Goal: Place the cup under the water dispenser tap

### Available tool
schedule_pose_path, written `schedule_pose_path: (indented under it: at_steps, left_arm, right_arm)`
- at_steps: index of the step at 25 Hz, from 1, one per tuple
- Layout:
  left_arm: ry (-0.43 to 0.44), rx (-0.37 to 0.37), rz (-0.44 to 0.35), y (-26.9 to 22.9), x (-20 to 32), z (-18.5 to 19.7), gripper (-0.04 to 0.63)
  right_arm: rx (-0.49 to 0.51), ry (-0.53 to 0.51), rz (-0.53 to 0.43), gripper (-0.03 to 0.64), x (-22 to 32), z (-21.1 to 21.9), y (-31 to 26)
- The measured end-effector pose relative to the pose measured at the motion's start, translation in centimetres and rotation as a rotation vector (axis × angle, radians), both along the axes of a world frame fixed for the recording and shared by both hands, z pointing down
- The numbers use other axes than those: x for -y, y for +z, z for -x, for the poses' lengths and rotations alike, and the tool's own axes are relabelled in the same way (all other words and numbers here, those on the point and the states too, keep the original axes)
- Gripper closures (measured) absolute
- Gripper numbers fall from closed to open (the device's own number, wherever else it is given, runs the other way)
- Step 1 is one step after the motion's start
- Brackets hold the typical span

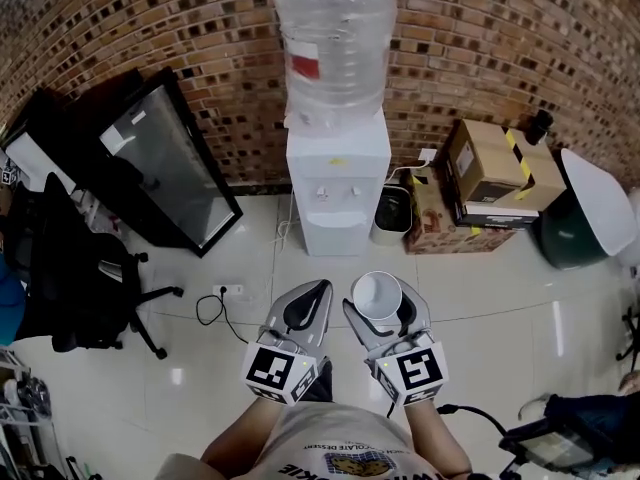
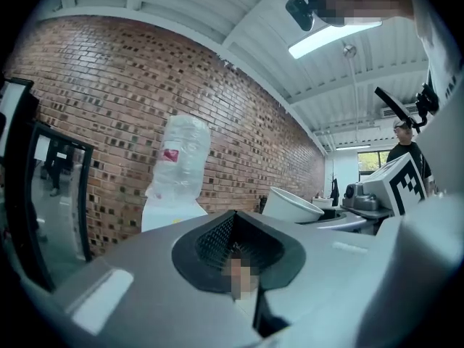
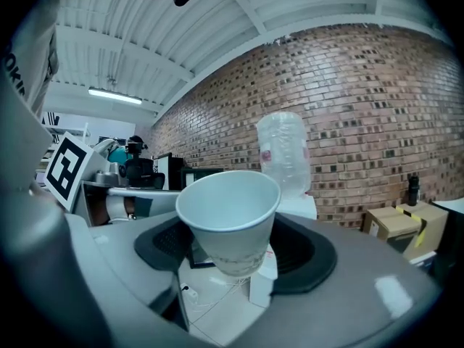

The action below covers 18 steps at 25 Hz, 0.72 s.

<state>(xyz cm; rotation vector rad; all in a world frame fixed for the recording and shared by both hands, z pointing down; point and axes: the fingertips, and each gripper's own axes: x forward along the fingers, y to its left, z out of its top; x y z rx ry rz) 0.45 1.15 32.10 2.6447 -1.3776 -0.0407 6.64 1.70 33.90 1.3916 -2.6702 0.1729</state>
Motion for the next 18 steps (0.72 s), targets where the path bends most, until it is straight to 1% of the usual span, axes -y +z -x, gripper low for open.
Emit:
schedule_pose_path:
  at_steps: [4, 13, 18]
  left_arm:
    - [0.009, -0.013, 0.01, 0.4, 3.2, 1.6, 0.595]
    - [0.031, -0.04, 0.01, -0.2, 10.1, 4.7, 0.595]
    - [0.048, -0.045, 0.003, -0.1, 13.1, 5.9, 0.595]
  right_arm:
    - [-0.01, 0.007, 0.016, 0.285, 3.1, 1.6, -0.1]
    - [-0.045, 0.011, 0.005, 0.285, 9.7, 5.4, -0.9]
    - [-0.057, 0.025, -0.001, 0.285, 12.5, 6.6, -0.9]
